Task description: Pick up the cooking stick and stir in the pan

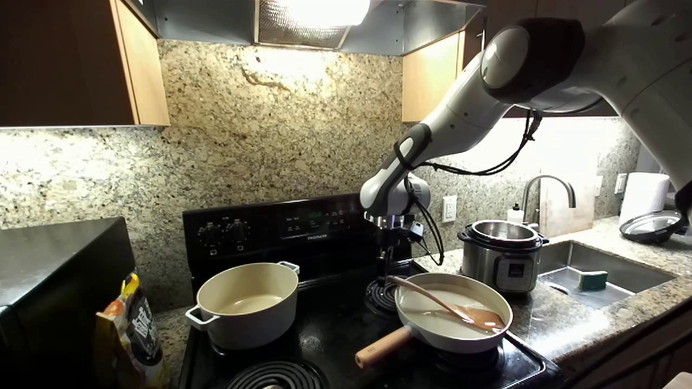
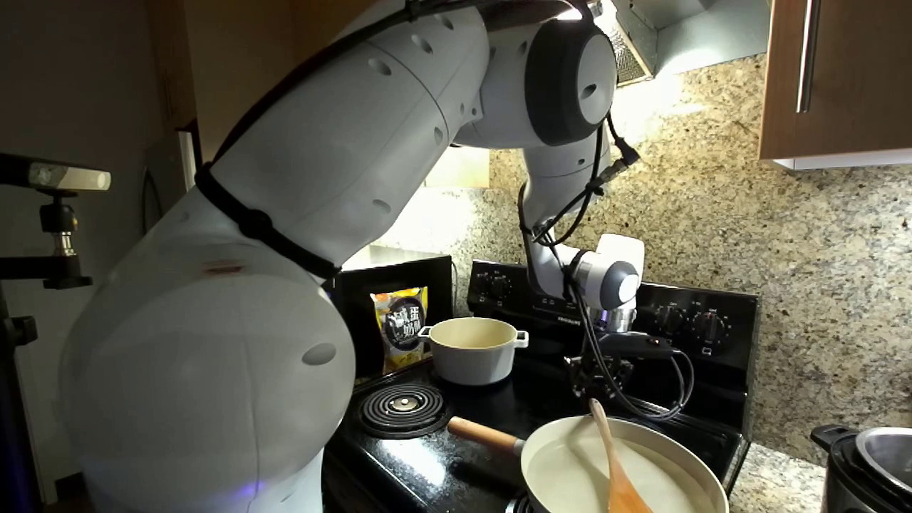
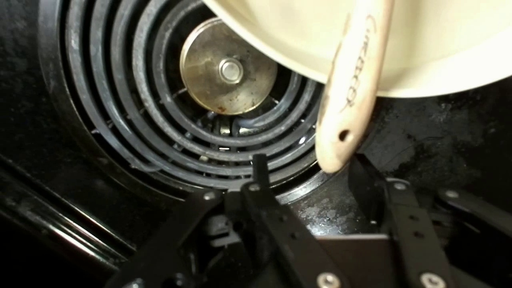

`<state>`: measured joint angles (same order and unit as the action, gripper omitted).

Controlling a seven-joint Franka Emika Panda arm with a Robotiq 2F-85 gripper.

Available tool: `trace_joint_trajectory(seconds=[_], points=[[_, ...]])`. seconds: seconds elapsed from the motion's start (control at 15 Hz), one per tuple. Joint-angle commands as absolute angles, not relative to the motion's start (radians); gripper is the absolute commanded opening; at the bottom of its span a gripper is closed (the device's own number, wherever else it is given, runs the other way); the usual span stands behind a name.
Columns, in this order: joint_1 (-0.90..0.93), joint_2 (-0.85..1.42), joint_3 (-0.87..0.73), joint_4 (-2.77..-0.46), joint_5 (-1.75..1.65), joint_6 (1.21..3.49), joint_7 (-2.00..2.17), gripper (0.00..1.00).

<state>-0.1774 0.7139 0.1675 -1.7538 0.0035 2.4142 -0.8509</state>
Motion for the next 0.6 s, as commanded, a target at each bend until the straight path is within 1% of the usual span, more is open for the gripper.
trace_joint_trajectory(seconds=[0.0, 0.13, 0.53], points=[[-0.159, 0.641, 0.144, -1.837, 0.0, 2.44, -0.815, 0.87], [-0.161, 0.637, 0.142, -1.843, 0.001, 2.434, -0.817, 0.99], [-0.17, 0.646, 0.14, -1.85, 0.007, 2.438, -0.836, 1.0]])
